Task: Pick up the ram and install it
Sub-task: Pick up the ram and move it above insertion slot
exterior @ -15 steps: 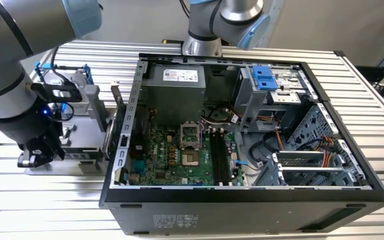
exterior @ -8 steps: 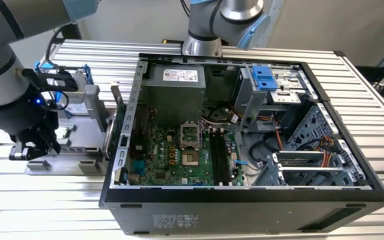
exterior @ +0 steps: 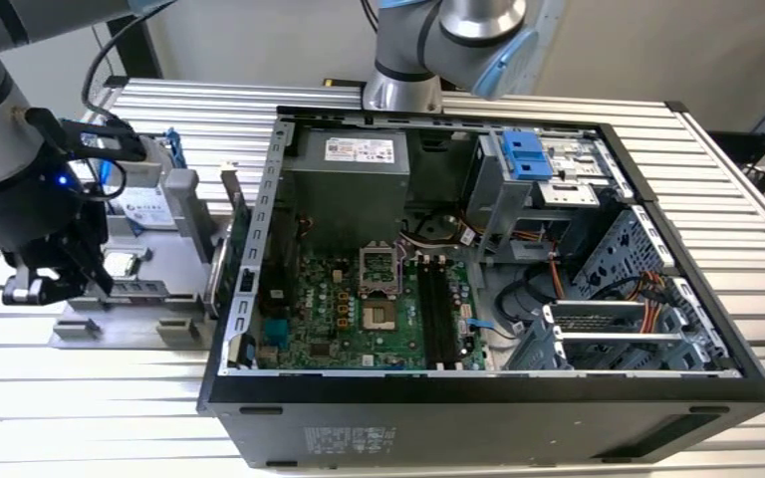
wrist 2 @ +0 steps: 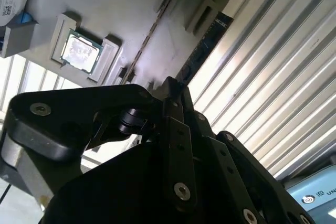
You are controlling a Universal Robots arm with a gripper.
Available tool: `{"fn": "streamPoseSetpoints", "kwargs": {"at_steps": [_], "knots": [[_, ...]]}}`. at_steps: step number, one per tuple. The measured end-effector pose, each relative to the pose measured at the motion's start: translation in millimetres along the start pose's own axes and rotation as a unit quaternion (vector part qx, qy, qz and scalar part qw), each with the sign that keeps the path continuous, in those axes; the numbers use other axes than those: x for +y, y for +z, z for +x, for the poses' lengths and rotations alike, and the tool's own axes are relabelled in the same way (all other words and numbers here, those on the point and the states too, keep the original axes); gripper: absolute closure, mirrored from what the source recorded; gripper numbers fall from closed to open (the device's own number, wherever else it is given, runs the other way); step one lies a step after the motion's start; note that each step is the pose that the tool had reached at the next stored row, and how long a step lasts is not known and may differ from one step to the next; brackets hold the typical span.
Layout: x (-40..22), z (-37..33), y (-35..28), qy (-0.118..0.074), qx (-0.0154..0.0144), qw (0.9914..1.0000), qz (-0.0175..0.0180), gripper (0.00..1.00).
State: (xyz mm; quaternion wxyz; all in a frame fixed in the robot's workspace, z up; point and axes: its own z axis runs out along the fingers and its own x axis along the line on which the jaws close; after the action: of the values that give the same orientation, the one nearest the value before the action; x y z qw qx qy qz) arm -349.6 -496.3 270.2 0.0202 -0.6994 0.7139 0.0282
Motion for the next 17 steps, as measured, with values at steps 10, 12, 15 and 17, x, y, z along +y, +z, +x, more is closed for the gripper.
{"fn": "streamPoseSetpoints", "kwargs": {"at_steps": [10, 12, 15, 17], "knots": [[0.4, -2.1, -29.6, 0.0, 0.0, 1.0, 0.0, 1.0], [0.4, -2.4, -35.6, 0.0, 0.0, 1.0, 0.0, 1.0], [0.5, -3.1, -44.7, 0.0, 0.0, 1.0, 0.0, 1.0], [0.6, -3.5, -50.4, 0.0, 0.0, 1.0, 0.0, 1.0]]}}
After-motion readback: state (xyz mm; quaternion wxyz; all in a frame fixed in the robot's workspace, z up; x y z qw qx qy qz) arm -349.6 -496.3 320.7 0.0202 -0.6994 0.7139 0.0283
